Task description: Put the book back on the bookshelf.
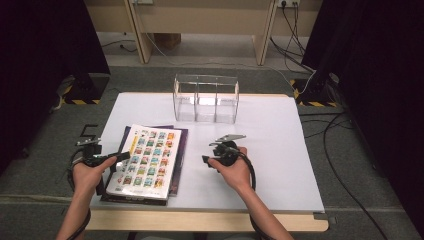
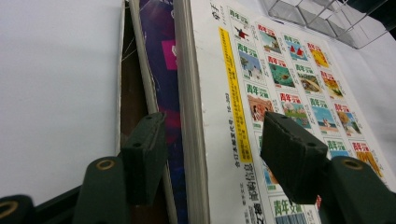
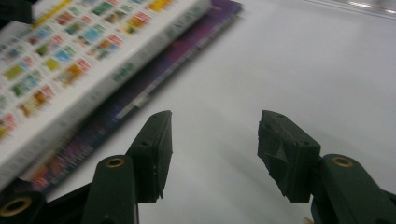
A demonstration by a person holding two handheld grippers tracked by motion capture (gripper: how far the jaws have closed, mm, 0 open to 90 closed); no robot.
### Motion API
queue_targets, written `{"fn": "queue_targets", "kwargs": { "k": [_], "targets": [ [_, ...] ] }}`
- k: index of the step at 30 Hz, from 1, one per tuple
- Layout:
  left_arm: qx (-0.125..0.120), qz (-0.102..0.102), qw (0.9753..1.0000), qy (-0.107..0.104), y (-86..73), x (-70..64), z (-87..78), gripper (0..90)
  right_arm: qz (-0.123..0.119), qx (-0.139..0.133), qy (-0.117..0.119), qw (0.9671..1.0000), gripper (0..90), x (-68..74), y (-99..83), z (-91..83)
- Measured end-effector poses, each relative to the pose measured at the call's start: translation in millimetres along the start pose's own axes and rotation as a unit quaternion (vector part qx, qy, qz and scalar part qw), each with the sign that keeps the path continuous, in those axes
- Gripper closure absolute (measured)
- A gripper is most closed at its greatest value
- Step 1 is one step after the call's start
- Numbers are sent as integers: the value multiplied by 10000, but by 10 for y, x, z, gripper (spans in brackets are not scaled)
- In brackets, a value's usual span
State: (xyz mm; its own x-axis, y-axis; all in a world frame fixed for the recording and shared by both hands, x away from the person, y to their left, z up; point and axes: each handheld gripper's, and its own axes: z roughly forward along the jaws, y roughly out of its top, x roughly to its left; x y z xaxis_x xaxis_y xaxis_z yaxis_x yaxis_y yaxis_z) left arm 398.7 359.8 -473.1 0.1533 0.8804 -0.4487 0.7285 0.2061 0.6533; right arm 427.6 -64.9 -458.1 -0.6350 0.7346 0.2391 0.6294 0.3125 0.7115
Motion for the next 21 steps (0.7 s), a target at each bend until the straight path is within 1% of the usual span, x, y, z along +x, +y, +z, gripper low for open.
{"fn": "queue_targets", "kwargs": {
  "k": [2, 3, 4, 5, 6, 7, 8, 10, 11, 12, 14, 15, 16, 18, 20, 21],
  "targets": [
    [83, 7, 10000, -1, 16, 10, 11, 410, -38, 3, 219, 9998, 453, 95, 80, 102],
    [86, -43, 10000, -20, 22, 16, 8, 426, -28, 31, 309, 9995, 454, 149, 116, 157],
    [76, -137, 9998, -119, 25, 21, 5, 461, -75, 44, 391, 9992, 455, 195, 148, 218],
    [75, -173, 9997, -123, 24, 20, 4, 473, -87, 76, 454, 9989, 454, 245, 178, 277],
    [160, -78, 9998, -31, 15, 12, 12, 515, -144, 144, 551, 9983, 454, 329, 227, 389],
    [160, -78, 9998, -31, 15, 12, 12, 507, -157, 154, 615, 9979, 454, 362, 247, 438],
    [147, -66, 9999, -15, 9, 3, 16, 507, -157, 154, 615, 9979, 454, 362, 247, 438],
    [131, -58, 9999, -62, 13, -12, -4, 515, -156, 238, 695, 9972, 453, 411, 280, 515],
    [163, -28, 9999, -19, 18, -20, -15, 528, -114, 290, 730, 9968, 453, 438, 296, 563],
    [243, 200, 9995, 103, 30, -54, -37, 530, -128, 302, 744, 9967, 453, 442, 300, 582],
    [246, 224, 9994, 127, 36, -67, -39, 522, -139, 327, 747, 9966, 453, 446, 302, 592],
    [226, 301, 9991, 201, 47, -73, -48, 515, -129, 349, 737, 9966, 452, 451, 302, 596],
    [191, 324, 9991, 215, 57, -74, -56, 520, -147, 346, 729, 9966, 453, 448, 300, 597],
    [134, 324, 9992, 175, 81, -90, -82, 535, -138, 345, 731, 9966, 453, 448, 295, 590],
    [99, 448, 9988, 154, 115, -139, -107, 538, -134, 348, 729, 9966, 453, 442, 284, 573],
    [120, 449, 9989, 105, 131, -157, -103, 538, -135, 348, 722, 9967, 453, 438, 283, 572]
  ]
}}
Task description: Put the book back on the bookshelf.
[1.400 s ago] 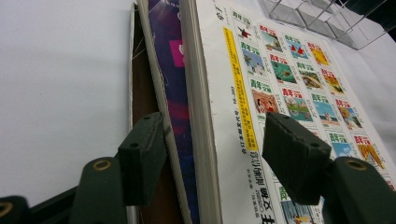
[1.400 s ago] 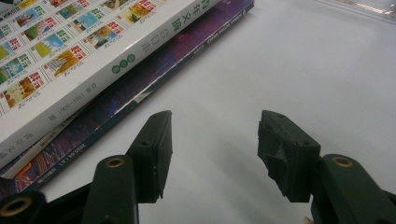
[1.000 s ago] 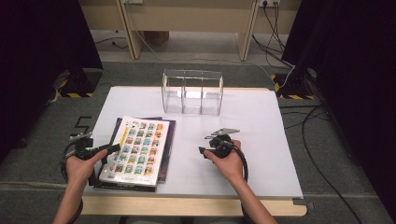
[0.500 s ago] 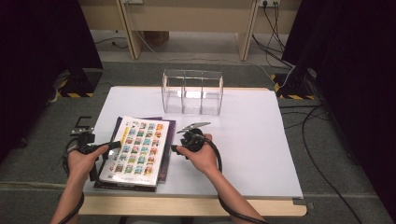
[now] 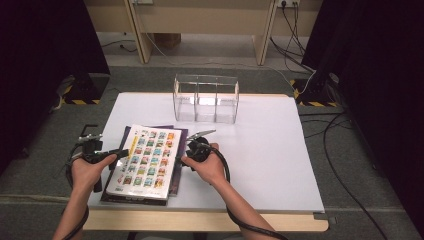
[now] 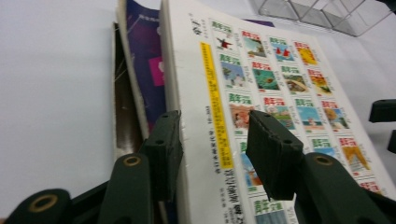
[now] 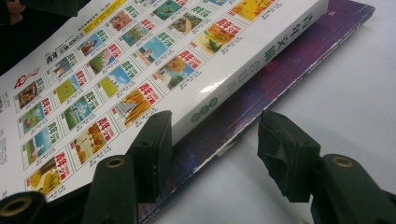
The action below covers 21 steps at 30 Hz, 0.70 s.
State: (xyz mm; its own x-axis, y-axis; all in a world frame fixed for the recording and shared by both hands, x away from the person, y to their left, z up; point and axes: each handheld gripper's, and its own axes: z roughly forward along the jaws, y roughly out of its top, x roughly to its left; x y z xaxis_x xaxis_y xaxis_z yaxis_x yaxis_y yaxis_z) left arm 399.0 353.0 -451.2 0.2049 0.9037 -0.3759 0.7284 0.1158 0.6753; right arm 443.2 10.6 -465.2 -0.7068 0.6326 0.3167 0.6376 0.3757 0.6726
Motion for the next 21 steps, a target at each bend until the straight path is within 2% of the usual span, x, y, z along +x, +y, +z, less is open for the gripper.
{"fn": "queue_targets", "kwargs": {
  "k": [2, 3, 4, 7, 11, 14, 16, 21],
  "targets": [
    [147, -39, 9999, 75, 34, 23, 64, 537, 11, 20, -9, 10000, 453, -6, 6, -5],
    [147, -39, 9999, 75, 34, 23, 64, 537, 11, 20, -9, 10000, 453, -6, 6, -5],
    [212, -147, 9997, 22, 35, 48, 95, 537, 6, 7, -10, 10000, 453, -7, 8, -7],
    [358, -202, 9991, 70, 21, 81, 141, 536, 1, -4, 11, 10000, 452, -7, 13, -18],
    [354, -359, 9987, -57, -11, 103, 174, 525, 11, 0, 23, 10000, 452, -24, 21, -19],
    [342, -499, 9981, -82, -15, 112, 161, 578, 20, -3, 31, 10000, 451, -43, 44, -3],
    [323, -525, 9981, -68, -30, 98, 155, 583, 41, 1, 32, 10000, 450, -53, 51, 2],
    [441, -533, 9972, -274, -79, 28, 153, 607, 229, 64, 49, 9997, 446, -160, 119, 55]
  ]
}}
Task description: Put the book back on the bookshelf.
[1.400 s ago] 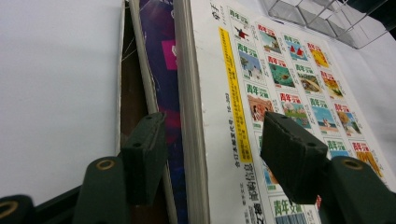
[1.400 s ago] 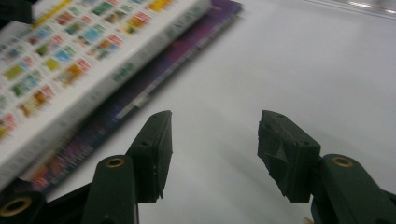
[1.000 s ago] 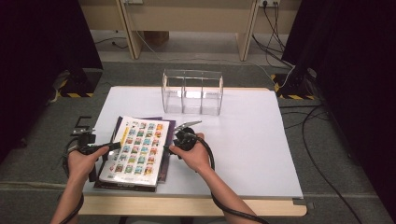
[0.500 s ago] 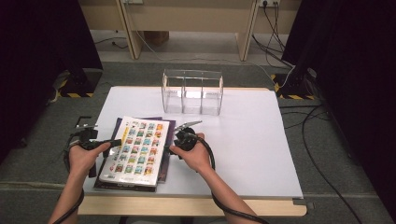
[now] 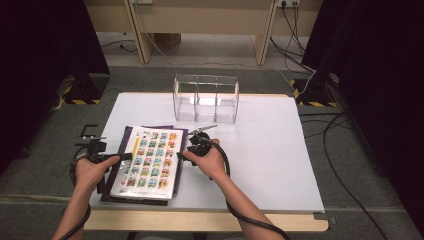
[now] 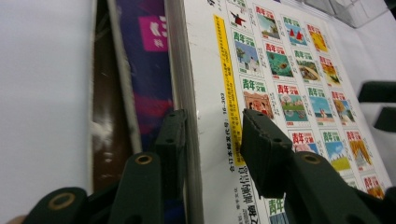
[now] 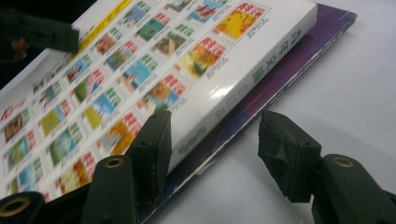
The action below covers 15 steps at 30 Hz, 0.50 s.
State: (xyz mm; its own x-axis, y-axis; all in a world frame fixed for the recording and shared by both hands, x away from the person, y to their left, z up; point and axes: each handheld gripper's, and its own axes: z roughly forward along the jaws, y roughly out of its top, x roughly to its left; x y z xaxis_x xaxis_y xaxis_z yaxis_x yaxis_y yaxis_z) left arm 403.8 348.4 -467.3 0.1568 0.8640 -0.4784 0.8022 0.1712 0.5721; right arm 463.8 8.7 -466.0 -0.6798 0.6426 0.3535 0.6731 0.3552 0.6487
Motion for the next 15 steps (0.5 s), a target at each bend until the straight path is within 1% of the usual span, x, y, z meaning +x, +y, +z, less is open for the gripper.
{"fn": "queue_targets", "kwargs": {
  "k": [1, 2, 3, 4, 5, 6, 8, 9, 10, 11, 13, 14, 15],
  "targets": [
    [-11, 26, 10000, 9, -16, -22, 5, 608, 69, 9, 10, 10000, 444, -29, 25, 13],
    [-4, 105, 9999, 66, -28, -50, 3, 610, 151, 33, -5, 9999, 438, -80, 79, 37],
    [-30, 186, 9998, 96, -39, -77, 5, 610, 151, 33, -5, 9999, 438, -80, 79, 37],
    [16, 255, 9996, 123, -41, -96, -2, 611, 157, 58, -38, 9999, 438, -104, 108, 47],
    [15, 275, 9995, 128, -46, -112, -1, 613, 184, 49, -41, 9998, 436, -129, 137, 62],
    [27, 287, 9995, 125, -58, -129, -3, 614, 304, 84, -26, 9995, 433, -181, 201, 93],
    [39, 284, 9995, 99, -64, -132, -6, 615, 341, 73, -64, 9994, 433, -206, 232, 109],
    [42, 281, 9996, 36, -79, -135, -7, 616, 440, 95, -74, 9990, 432, -254, 286, 141],
    [42, 281, 9996, 36, -79, -135, -7, 617, 499, 104, -27, 9987, 429, -283, 308, 163],
    [55, 280, 9996, 5, -82, -132, -9, 617, 499, 104, -27, 9987, 429, -283, 308, 163],
    [57, 277, 9996, -13, -83, -121, -3, 614, 728, 145, 74, 9972, 417, -350, 362, 239],
    [61, 283, 9996, -19, -82, -117, 0, 612, 793, 139, 104, 9967, 412, -368, 375, 262],
    [59, 290, 9996, -21, -80, -117, 1, 612, 793, 139, 104, 9967, 412, -368, 375, 262]
  ]
}}
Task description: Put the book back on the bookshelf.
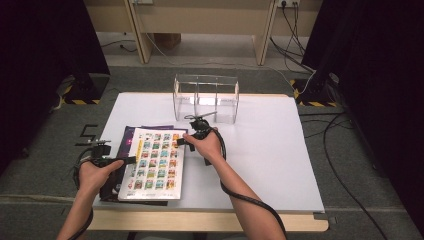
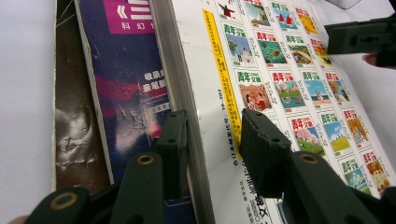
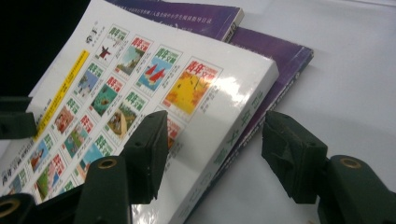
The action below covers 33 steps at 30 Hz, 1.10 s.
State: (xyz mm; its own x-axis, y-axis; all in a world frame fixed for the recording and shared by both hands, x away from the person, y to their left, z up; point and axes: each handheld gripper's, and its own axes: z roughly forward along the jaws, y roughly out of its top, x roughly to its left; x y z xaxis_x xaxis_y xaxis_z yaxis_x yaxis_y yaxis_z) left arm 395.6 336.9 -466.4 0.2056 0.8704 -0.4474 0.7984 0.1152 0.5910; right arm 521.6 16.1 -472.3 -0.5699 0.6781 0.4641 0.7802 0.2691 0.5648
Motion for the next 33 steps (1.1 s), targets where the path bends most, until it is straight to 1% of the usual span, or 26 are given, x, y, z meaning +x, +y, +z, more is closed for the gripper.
{"fn": "queue_targets", "kwargs": {
  "k": [2, 3, 6, 7, 8, 9, 10, 12, 13, 14, 16, 17, 19, 20, 21, 22, 24, 25, 27, 30, 31, 32, 33],
  "targets": [
    [-16, 2, 10000, 16, 2, -2, 1, 614, 106, 33, 48, 9999, 408, -10, 24, 23],
    [-36, -9, 10000, 10, 3, 1, 4, 618, 158, 44, 118, 9998, 403, -10, 27, 53],
    [-31, -15, 10000, 26, 14, 0, 9, 620, 185, 44, 113, 9998, 378, -4, 24, 78],
    [-30, -23, 10000, 24, 17, 1, 12, 622, 284, 30, 160, 9995, 372, -16, 19, 86],
    [-39, -42, 10000, 1, 18, 7, 18, 622, 284, 30, 160, 9995, 372, -16, 19, 86],
    [-52, -68, 10000, -10, 20, 10, 25, 623, 333, 24, 179, 9993, 368, -24, 13, 88],
    [-59, -91, 9999, -37, 24, 12, 33, 627, 431, 10, 202, 9989, 358, -30, -3, 94],
    [-86, -124, 9999, -43, 34, 3, 56, 630, 460, 10, 224, 9987, 353, -31, -12, 95],
    [-84, -112, 9999, -25, 41, -7, 66, 631, 532, 53, 249, 9983, 350, -35, -20, 92],
    [-84, -112, 9999, -5, 53, -28, 86, 632, 689, 84, 328, 9970, 350, -51, -41, 87],
    [-79, -98, 9999, 13, 57, -37, 92, 633, 817, 54, 437, 9957, 356, -69, -71, 90],
    [-71, -66, 9999, 32, 60, -48, 93, 633, 817, 54, 437, 9957, 356, -69, -71, 90],
    [-76, -25, 9999, 73, 63, -69, 96, 637, 835, 35, 478, 9954, 397, -75, -85, 67],
    [-63, -3, 9999, 104, 65, -78, 94, 637, 835, 35, 478, 9954, 397, -75, -85, 67],
    [-66, 14, 9999, 128, 66, -89, 92, 644, 808, 32, 495, 9955, 449, -50, -80, 23],
    [-68, 31, 9998, 158, 69, -100, 92, 644, 808, 32, 495, 9955, 449, -50, -80, 23],
    [-56, 27, 9999, 160, 74, -114, 102, 646, 704, 56, 392, 9967, 472, -2, -70, -33],
    [-56, 27, 9999, 160, 74, -114, 102, 647, 704, 56, 392, 9967, 472, -2, -70, -33],
    [-60, 61, 9998, 162, 77, -128, 109, 648, 581, 52, 293, 9979, 491, 30, -74, -87],
    [-57, 60, 9998, 184, 81, -146, 120, 649, 516, -11, 262, 9983, 511, 61, -79, -126],
    [-64, 51, 9997, 211, 84, -155, 127, 649, 495, -59, 299, 9983, 560, 67, -80, -149],
    [-64, 51, 9997, 209, 85, -157, 130, 651, 543, -145, 525, 9970, 600, 87, -77, -178],
    [-67, 43, 9998, 202, 85, -161, 134, 653, 479, -136, 525, 9974, 600, 149, -57, -211]
  ]
}}
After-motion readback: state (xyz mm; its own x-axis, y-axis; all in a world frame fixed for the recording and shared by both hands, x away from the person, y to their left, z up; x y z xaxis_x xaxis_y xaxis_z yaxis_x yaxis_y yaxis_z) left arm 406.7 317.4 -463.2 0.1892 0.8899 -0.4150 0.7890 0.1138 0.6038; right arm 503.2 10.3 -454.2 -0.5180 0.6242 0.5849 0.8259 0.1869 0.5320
